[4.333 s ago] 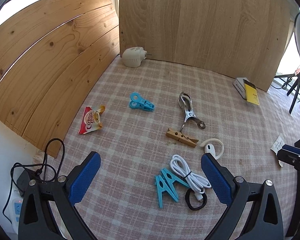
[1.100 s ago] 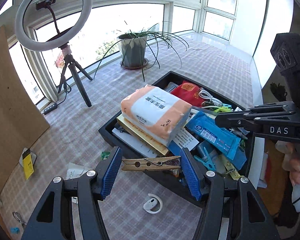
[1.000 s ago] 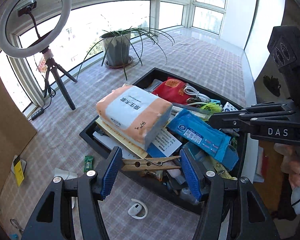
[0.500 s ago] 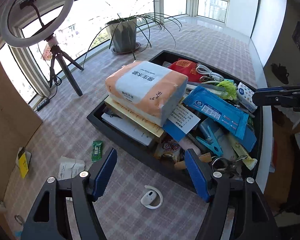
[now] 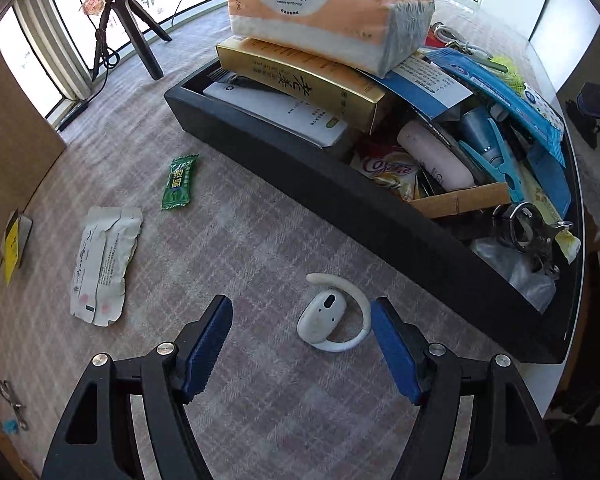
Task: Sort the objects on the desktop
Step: 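Grasp the white earbud with the left tool and drop it into the tray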
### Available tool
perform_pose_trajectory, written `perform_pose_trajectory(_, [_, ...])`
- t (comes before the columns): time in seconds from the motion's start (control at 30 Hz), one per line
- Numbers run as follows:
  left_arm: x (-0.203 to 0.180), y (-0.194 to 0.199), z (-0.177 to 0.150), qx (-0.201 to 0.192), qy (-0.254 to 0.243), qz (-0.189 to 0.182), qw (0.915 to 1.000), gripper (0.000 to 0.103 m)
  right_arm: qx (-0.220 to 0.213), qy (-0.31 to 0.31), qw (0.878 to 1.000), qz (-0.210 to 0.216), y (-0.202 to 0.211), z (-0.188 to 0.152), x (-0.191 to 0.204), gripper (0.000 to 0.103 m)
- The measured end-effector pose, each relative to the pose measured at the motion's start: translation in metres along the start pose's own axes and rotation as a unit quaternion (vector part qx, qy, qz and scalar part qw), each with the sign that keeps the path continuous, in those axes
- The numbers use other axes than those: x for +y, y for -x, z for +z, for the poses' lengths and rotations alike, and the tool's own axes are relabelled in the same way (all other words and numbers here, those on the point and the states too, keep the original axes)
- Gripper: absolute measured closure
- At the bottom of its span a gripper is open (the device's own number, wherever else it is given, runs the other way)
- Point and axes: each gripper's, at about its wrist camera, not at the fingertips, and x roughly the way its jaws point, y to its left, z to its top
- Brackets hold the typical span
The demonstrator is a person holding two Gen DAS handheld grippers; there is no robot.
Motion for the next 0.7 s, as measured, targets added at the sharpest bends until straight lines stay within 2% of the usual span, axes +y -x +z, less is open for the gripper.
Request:
perform_pose_trajectory(0.1, [-0.005, -0.01, 0.0, 0.01, -0.004, 0.007, 0.9999, 0.029, 0.004, -0.004, 1.0, -0.001, -0.003, -0.002, -0.001, 0.07])
perform_pose_trajectory(0.17, [-0.006, -0.012, -0.001, 0.008, -0.005, 0.002, 1.0, 0.033, 0.003, -0.006, 1.0, -0.003, -0.003, -0.003, -0.001, 0.07])
perform_pose_trajectory(0.23, [-0.007, -0.011, -0.002, 0.007, -0.002, -0.011, 0.9999, 0.044, 0.001, -0.007, 1.0, -0.004, -0.003, -0.003, -0.002, 0.07])
perform_pose_trajectory(0.3, [-0.01, -0.009, -0.002, 0.004, -0.006, -0.012, 0.9999, 0.06, -0.002, -0.01, 1.0, -0.007, -0.001, -0.002, -0.004, 0.07])
perform_pose_trajectory(0.47, [-0.008, -0.005, -0.005, -0.001, -0.003, -0.014, 0.9999, 0.06, -0.004, -0.014, 1.0, -0.009, -0.002, -0.001, -0.005, 0.07])
perform_pose_trajectory(0.7, [0.002, 0.02, 0.001, -0.029, 0.008, -0.01, 0.9995, 0.06, -0.004, -0.013, 1.0, -0.007, -0.003, 0.0, -0.004, 0.07])
